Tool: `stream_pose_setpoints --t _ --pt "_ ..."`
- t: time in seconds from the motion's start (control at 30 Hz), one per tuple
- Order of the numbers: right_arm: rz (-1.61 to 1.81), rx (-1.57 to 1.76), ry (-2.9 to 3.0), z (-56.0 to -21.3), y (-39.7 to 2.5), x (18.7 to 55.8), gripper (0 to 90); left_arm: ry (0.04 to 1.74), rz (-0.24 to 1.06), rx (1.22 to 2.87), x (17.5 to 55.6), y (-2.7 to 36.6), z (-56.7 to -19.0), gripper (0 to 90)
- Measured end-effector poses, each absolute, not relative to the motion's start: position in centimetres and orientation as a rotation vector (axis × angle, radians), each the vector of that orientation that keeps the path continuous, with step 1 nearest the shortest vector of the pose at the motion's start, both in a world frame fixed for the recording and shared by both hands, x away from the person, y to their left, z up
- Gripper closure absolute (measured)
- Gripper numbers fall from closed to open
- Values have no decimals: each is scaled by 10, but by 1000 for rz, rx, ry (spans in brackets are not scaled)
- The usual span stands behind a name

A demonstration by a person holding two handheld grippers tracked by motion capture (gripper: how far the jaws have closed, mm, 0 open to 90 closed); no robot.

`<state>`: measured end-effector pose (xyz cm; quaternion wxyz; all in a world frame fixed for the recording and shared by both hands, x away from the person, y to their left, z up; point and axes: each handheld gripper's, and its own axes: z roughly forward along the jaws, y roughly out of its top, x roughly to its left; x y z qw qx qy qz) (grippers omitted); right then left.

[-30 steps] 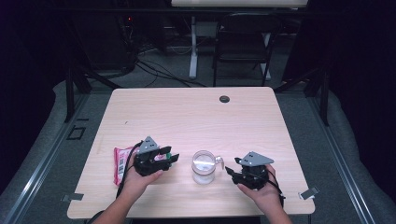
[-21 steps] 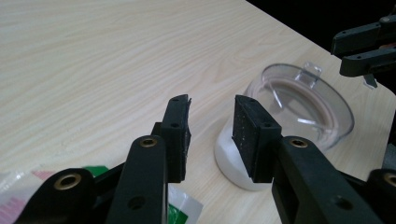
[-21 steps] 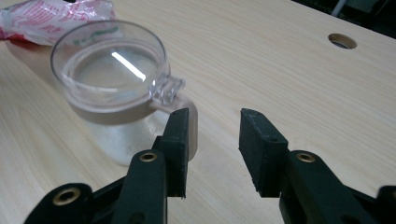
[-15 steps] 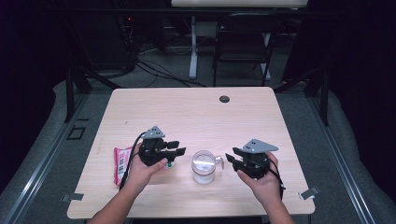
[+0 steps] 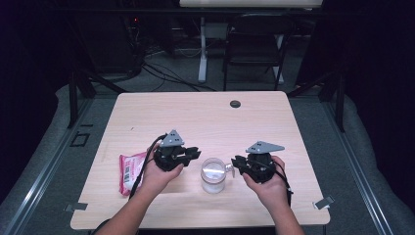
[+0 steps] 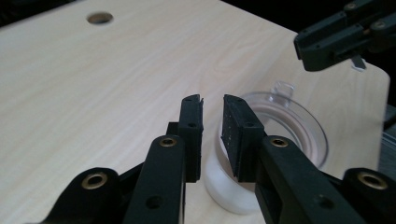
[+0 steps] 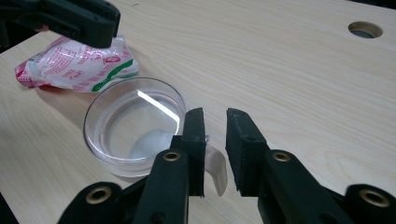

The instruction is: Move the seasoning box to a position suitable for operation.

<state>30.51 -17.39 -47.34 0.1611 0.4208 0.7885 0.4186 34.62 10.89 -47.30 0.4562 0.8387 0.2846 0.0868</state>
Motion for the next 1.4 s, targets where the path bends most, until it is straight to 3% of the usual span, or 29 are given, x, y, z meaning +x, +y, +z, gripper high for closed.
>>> stream_pose_setpoints --t 0.27,0.4,0.93,1.4 --pt "1212 1232 2243 -482 -172 304 802 759 164 2053 345 117 -487 749" --pt "1219 1237 2245 -485 -170 305 805 702 165 2094 341 119 -492 752" --pt "1212 1232 2277 -490 -168 308 845 607 122 2195 326 112 -504 897" --pt "1241 1239 2271 -491 -168 308 870 586 113 2233 317 108 -517 900"
